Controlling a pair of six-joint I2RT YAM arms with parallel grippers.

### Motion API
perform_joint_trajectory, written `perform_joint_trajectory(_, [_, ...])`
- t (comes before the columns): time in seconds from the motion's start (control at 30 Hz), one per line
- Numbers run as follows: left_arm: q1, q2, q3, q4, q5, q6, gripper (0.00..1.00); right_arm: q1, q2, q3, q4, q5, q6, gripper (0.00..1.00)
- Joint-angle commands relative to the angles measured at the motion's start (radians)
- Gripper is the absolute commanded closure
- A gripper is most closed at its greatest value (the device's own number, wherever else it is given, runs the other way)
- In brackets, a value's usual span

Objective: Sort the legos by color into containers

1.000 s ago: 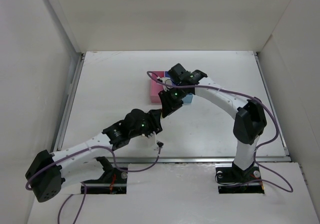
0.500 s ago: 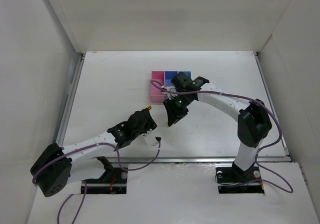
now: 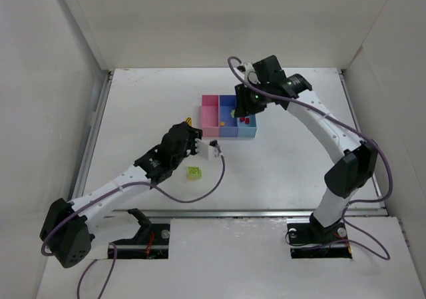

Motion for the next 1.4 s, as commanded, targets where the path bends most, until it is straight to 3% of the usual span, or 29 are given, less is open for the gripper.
perform_joint_trajectory(0.0, [0.083, -0.022, 0.057, -0.05, -0.003, -0.325, 1.0, 0.013, 0.082, 0.104, 0.146, 0.1, 0.061, 1.0])
perform_joint_trajectory(0.07, [0.129, -0.034, 0.069, -0.071, 0.034, -0.466, 1.0, 0.025, 0.195, 0.187, 0.154, 0.181, 0.061, 1.0])
perform_joint_trajectory(0.2, [0.271, -0.059, 0.124, -0.111, 0.089, -0.673, 1.0, 0.048, 0.425, 0.542, 0.044, 0.273, 0.032, 1.0])
perform_joint_trajectory(0.3, [0.358, -0.059, 0.151, -0.139, 0.132, -0.752, 1.0, 0.048, 0.542, 0.627, 0.022, 0.282, 0.032, 1.0])
perform_joint_trajectory(0.47, [0.43, 0.014, 0.187, -0.139, 0.181, -0.833, 1.0, 0.059, 0.573, 0.566, 0.114, 0.255, 0.021, 1.0])
perform_joint_trajectory(0.67, [0.464, 0.077, 0.207, -0.099, 0.215, -0.843, 1.0, 0.079, 0.499, 0.448, 0.308, 0.264, 0.021, 1.0])
perform_joint_trajectory(1.07, [0.504, 0.16, 0.237, -0.028, 0.255, -0.853, 1.0, 0.099, 0.638, 0.525, 0.24, 0.292, 0.078, 1.0])
perform_joint_trajectory(1.23, [0.504, 0.16, 0.237, -0.018, 0.264, -0.843, 1.0, 0.099, 0.638, 0.534, 0.259, 0.281, 0.078, 0.86])
perform_joint_trajectory(1.27, [0.504, 0.16, 0.237, -0.018, 0.264, -0.843, 1.0, 0.099, 0.638, 0.534, 0.245, 0.292, 0.078, 0.77])
perform_joint_trajectory(1.3, [0.504, 0.16, 0.237, -0.018, 0.264, -0.843, 1.0, 0.099, 0.638, 0.534, 0.245, 0.292, 0.078, 0.77])
perform_joint_trajectory(1.33, [0.504, 0.16, 0.237, -0.018, 0.274, -0.843, 1.0, 0.099, 0.638, 0.534, 0.245, 0.292, 0.078, 0.61])
perform_joint_trajectory(1.37, [0.504, 0.16, 0.246, -0.018, 0.275, -0.843, 1.0, 0.099, 0.638, 0.534, 0.234, 0.292, 0.078, 0.53])
